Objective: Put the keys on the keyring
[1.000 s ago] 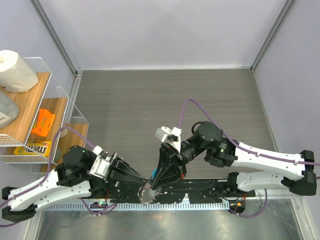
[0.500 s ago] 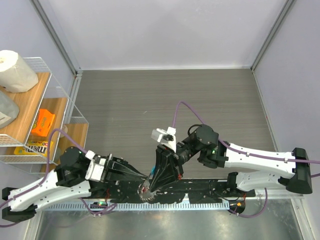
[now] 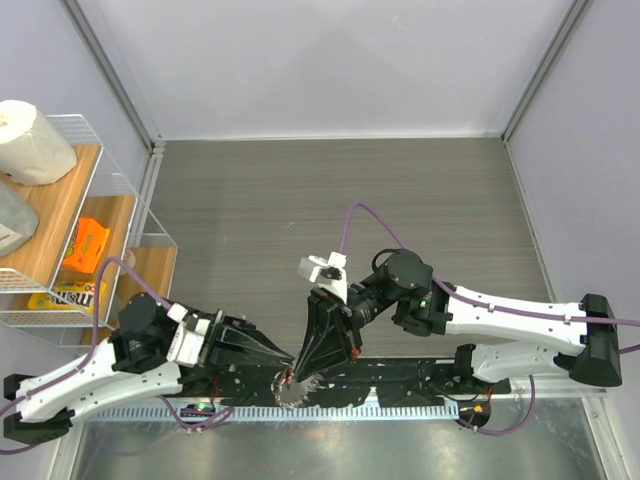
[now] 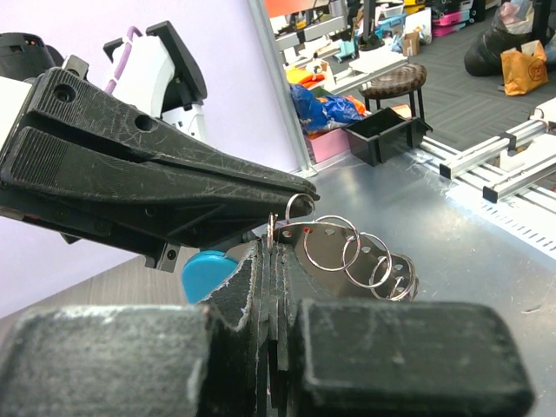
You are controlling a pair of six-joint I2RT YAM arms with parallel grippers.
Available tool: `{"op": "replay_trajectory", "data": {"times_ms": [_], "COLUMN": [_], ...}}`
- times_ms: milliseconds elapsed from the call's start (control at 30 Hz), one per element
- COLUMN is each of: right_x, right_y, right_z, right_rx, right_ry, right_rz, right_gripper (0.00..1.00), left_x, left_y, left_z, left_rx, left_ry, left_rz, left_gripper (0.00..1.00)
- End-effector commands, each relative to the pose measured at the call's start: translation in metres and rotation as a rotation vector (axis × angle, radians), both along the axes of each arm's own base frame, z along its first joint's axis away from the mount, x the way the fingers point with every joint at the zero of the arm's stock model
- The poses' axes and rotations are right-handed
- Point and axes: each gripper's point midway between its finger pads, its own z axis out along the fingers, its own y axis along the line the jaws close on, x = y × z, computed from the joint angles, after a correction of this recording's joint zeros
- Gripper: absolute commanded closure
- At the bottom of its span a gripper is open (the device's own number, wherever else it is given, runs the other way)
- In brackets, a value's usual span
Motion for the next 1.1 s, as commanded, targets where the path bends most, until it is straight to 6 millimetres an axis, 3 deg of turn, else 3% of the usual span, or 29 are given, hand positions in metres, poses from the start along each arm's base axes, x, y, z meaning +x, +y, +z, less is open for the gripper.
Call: {"op": "replay_trajectory", "data": {"times_ms": [0,667,1067], "right_x": [0.003,0.013,0.022], "right_y": [0.0,0.003,-0.001], "right_z": [0.024,0.041,0.034], "right_rx": [0.064,0.086,0.073], "right_ry": [-0.014,0.032,0.036], "right_rz": [-0.032,-0.098,-0.159], "right_gripper": [0.94,0.94,0.94], "left_x": [-0.009,-0.02,-0.02], "left_y": [0.012,0.018,0.019], "left_z": [0.033,0.03,0.029], "left_rx": [-0.1,-0.087,-0.079], "left_ry": [-0.053,-0.05,-0.051], "left_rz": [-0.03,-0.088,-0.086], "left_gripper": [1.0,1.0,1.0]}}
